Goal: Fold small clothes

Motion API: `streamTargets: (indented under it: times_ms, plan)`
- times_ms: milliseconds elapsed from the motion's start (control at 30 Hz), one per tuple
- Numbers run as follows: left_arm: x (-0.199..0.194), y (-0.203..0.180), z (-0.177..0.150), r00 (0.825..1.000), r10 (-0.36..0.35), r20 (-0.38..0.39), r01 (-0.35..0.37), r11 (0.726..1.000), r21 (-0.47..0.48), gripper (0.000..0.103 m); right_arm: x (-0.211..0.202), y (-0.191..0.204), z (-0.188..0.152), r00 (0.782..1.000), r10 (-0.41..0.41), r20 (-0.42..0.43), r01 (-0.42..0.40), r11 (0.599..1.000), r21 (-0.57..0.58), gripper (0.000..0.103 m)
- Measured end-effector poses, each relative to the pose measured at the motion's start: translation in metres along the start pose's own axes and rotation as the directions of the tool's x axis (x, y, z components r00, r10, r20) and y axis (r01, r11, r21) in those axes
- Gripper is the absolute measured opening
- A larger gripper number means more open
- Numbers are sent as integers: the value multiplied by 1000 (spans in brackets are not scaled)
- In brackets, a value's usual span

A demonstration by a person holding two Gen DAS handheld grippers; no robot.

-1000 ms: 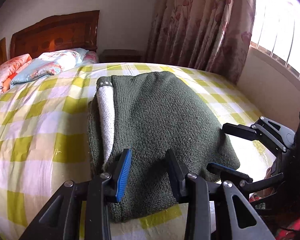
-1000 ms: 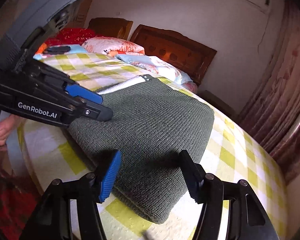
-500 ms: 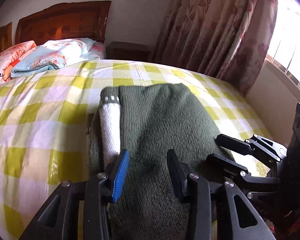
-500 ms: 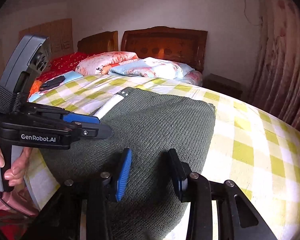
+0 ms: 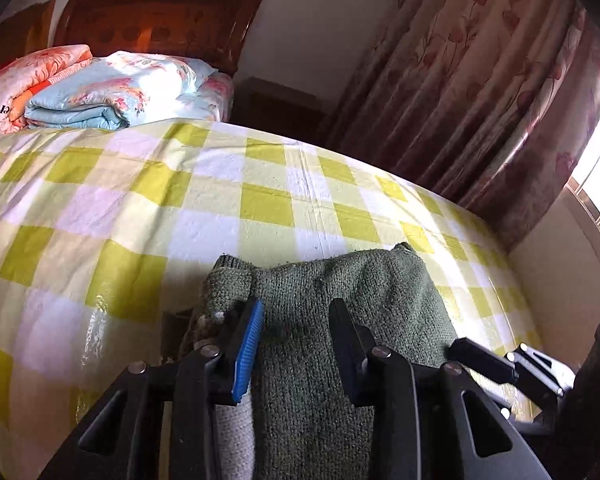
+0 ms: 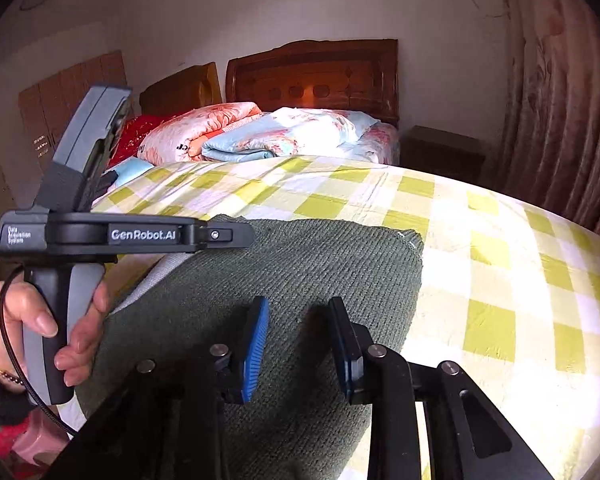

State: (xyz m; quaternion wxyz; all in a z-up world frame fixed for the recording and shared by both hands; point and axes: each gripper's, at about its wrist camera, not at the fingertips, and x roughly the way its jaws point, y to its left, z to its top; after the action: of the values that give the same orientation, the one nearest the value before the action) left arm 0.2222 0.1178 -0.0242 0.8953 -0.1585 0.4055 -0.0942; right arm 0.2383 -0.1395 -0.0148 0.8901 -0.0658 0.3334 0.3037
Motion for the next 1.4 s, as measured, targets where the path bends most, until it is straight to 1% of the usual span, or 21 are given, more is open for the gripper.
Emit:
streamTargets:
  times_ms: [100,200,267,333,467,533,600,633,667,700,733,767,833,900,933,1000,1100,1167,1300,1333,1400]
  plan:
    - [-7,-2,-11,998,35,48,-37,998,42,35,3,-8,13,999,-28,17,28,1000,12,0]
    - [-9,-2,-13,997,42,67,-45,998,42,35,17,-20,32,999,-29,21,27,997,71,0]
    - [-9,0,-13,997,33,74,-35,999,36,35,39,-25,40,998,-61,-35,63,996,70,0]
    - [-9,4,-13,997,15,79,-17,1000,22,35,61,-29,40,990,-70,-126,78,995,56,0]
    - [-9,15,-13,995,-46,91,49,998,-34,35,62,-36,48,989,-84,-118,93,993,69,0]
    - [-9,16,-14,994,-49,96,53,998,-43,35,62,-42,54,991,-87,-104,97,991,94,0]
    - [-9,13,-14,995,-36,96,39,999,-32,35,76,-42,54,984,-111,-140,120,991,62,0]
    - [-9,11,-14,995,-30,96,32,999,-25,35,86,-41,51,977,-130,-167,135,991,22,22]
    - [-9,10,-15,995,-25,95,27,999,-20,35,93,-41,49,972,-142,-186,145,989,0,27]
    - [-9,10,-15,995,-23,96,25,1000,-16,35,94,-44,48,973,-139,-182,142,990,6,50]
    - [-9,10,-15,995,-24,96,26,1000,-16,35,91,-47,49,975,-131,-178,139,990,30,59]
    - [-9,10,-15,995,-26,97,28,999,-17,35,87,-51,49,976,-130,-176,142,988,57,59]
    - [-9,11,-15,995,-29,99,32,999,-20,35,73,-51,51,973,-168,-156,182,980,81,60]
    - [-9,11,-16,995,-27,100,29,999,-17,35,51,-41,50,981,-166,-99,173,983,67,63]
    - [-9,11,-16,995,-23,100,25,1000,-15,35,39,-34,48,987,-147,-73,151,987,57,82]
    - [-9,8,-16,995,-11,101,12,1000,-6,35,23,-18,41,992,-113,-49,114,993,25,103]
    - [-8,4,-17,995,12,101,-13,1000,13,35,17,4,22,993,-90,-77,86,995,-60,103]
    - [-8,2,-18,995,24,102,-26,999,26,35,10,13,9,991,-124,-42,119,987,-110,103]
    - [-8,1,-19,994,30,103,-33,999,32,35,-13,30,1,983,-180,21,181,970,-160,103]
    - [-8,1,-19,994,30,103,-33,999,32,35,-18,38,-3,984,-173,36,177,967,-184,103]
    - [-8,1,-18,994,31,103,-34,999,33,35,-19,51,-14,990,-143,10,142,964,-224,103]
